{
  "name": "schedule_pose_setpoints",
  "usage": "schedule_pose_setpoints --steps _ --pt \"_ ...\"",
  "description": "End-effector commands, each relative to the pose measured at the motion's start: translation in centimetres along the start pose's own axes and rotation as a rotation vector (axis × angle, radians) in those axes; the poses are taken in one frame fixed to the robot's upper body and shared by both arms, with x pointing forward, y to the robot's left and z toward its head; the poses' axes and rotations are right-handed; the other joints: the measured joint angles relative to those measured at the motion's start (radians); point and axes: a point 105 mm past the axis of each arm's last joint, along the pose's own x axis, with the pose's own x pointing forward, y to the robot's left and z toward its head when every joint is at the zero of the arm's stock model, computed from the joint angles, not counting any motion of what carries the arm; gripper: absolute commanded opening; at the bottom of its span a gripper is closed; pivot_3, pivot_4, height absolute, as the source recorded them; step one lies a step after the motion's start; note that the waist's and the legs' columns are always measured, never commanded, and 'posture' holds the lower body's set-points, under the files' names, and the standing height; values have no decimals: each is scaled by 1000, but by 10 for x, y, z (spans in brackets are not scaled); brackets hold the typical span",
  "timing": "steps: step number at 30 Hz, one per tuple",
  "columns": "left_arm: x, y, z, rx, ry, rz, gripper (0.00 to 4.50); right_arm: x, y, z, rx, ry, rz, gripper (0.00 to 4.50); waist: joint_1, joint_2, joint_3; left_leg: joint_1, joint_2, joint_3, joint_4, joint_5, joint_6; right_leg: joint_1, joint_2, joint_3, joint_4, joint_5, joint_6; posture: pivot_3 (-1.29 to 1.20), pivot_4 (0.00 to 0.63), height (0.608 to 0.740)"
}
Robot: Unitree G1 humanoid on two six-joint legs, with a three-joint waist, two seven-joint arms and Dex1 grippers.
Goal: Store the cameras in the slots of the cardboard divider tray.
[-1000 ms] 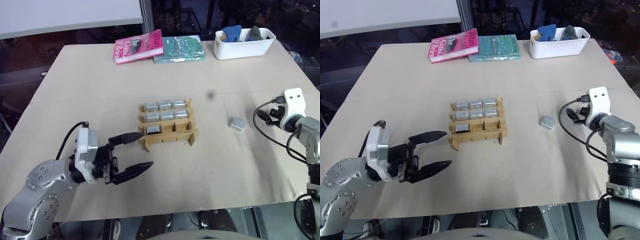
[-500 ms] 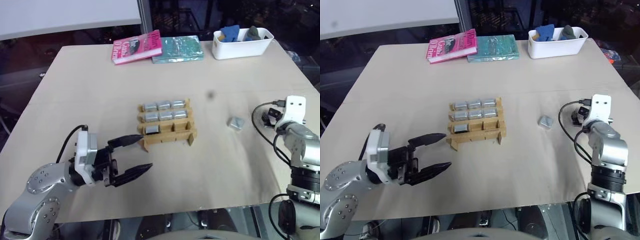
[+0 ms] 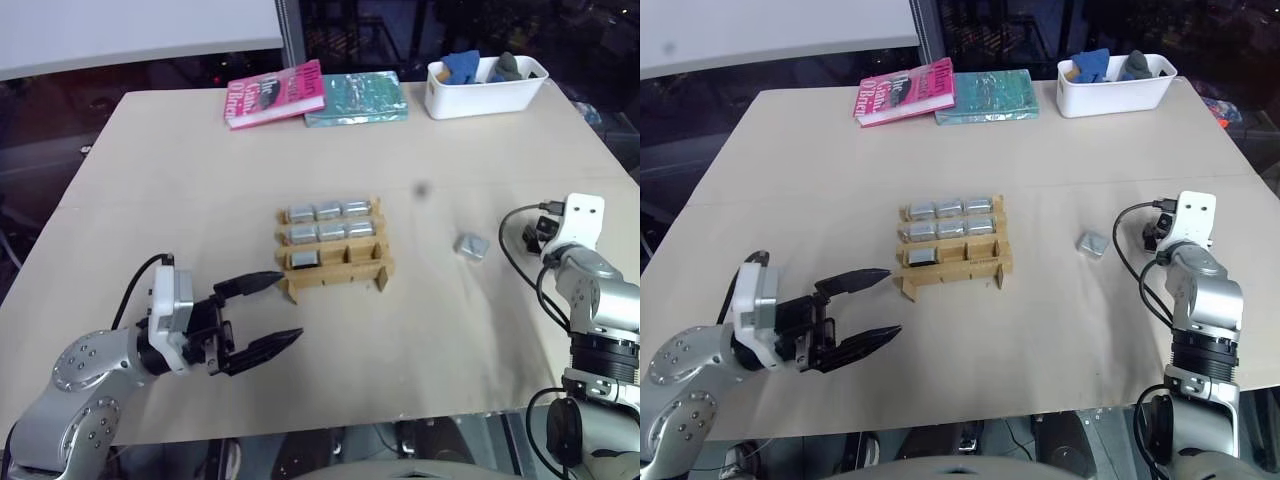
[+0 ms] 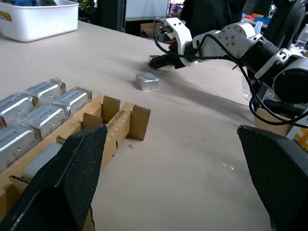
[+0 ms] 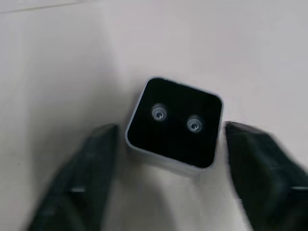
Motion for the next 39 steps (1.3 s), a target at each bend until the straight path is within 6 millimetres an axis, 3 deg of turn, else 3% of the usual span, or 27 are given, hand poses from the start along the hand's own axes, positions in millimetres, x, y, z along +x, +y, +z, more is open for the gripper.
schedule_pose_setpoints --steps 1,4,6,7,10,13,15,17,24,36,39 --pt "-2 1 4 20 -20 12 4500 -1 -5 12 -3 -45 -15 1922 0 0 0 0 0 0 0 0 0 0 0 0 0 0 0 0 150 740" --pt "-1 6 6 11 -35 56 4500 -3 -4 13 -47 -62 8 1922 0 0 0 0 0 0 1 0 0 0 0 0 0 0 0 0 150 740" --pt "4 15 6 -7 -29 120 4500 -15 11 25 -157 -153 146 1922 1 0 0 0 0 0 1 0 0 0 0 0 0 0 0 0 150 740" --pt "9 19 11 -50 -56 140 4500 -34 32 35 -273 -242 325 1922 4 0 0 0 0 0 1 0 0 0 0 0 0 0 0 0 150 740" --pt "23 28 19 -160 -57 153 4500 -98 82 43 -533 -391 759 1922 7 2 2 -1 0 -1 1 -1 2 0 0 -1 0 0 1 0 150 740" --pt "37 37 27 -243 -28 147 4500 -136 109 50 -651 -486 965 1922 -5 1 2 1 1 -2 2 -3 5 1 1 -1 1 0 1 0 150 740" --pt "57 41 39 -314 -55 102 4500 -162 130 54 -738 -560 1097 1922 -4 0 3 4 2 -2 3 -3 5 4 3 0 2 0 1 0 150 740" --pt "72 41 51 -361 -75 54 4500 -177 144 56 -786 -610 1173 1922 1 -2 3 5 2 -4 7 -3 5 6 3 -2 3 0 1 0 150 740" --pt "113 39 67 -477 -70 -27 4500 -189 166 60 -890 -714 1214 1922 9 -5 5 3 0 -8 13 0 0 9 2 -4 2 0 1 0 150 740" --pt "124 39 69 -585 -54 -38 4500 -197 175 66 -903 -789 1172 1922 11 -5 5 2 0 -8 13 0 -1 8 1 -4 2 0 1 0 150 740" --pt "125 40 69 -620 -46 -45 3679 -199 176 68 -896 -803 1169 1922 12 -5 5 2 0 -8 13 0 -1 8 1 -5 2 0 1 0 150 740"
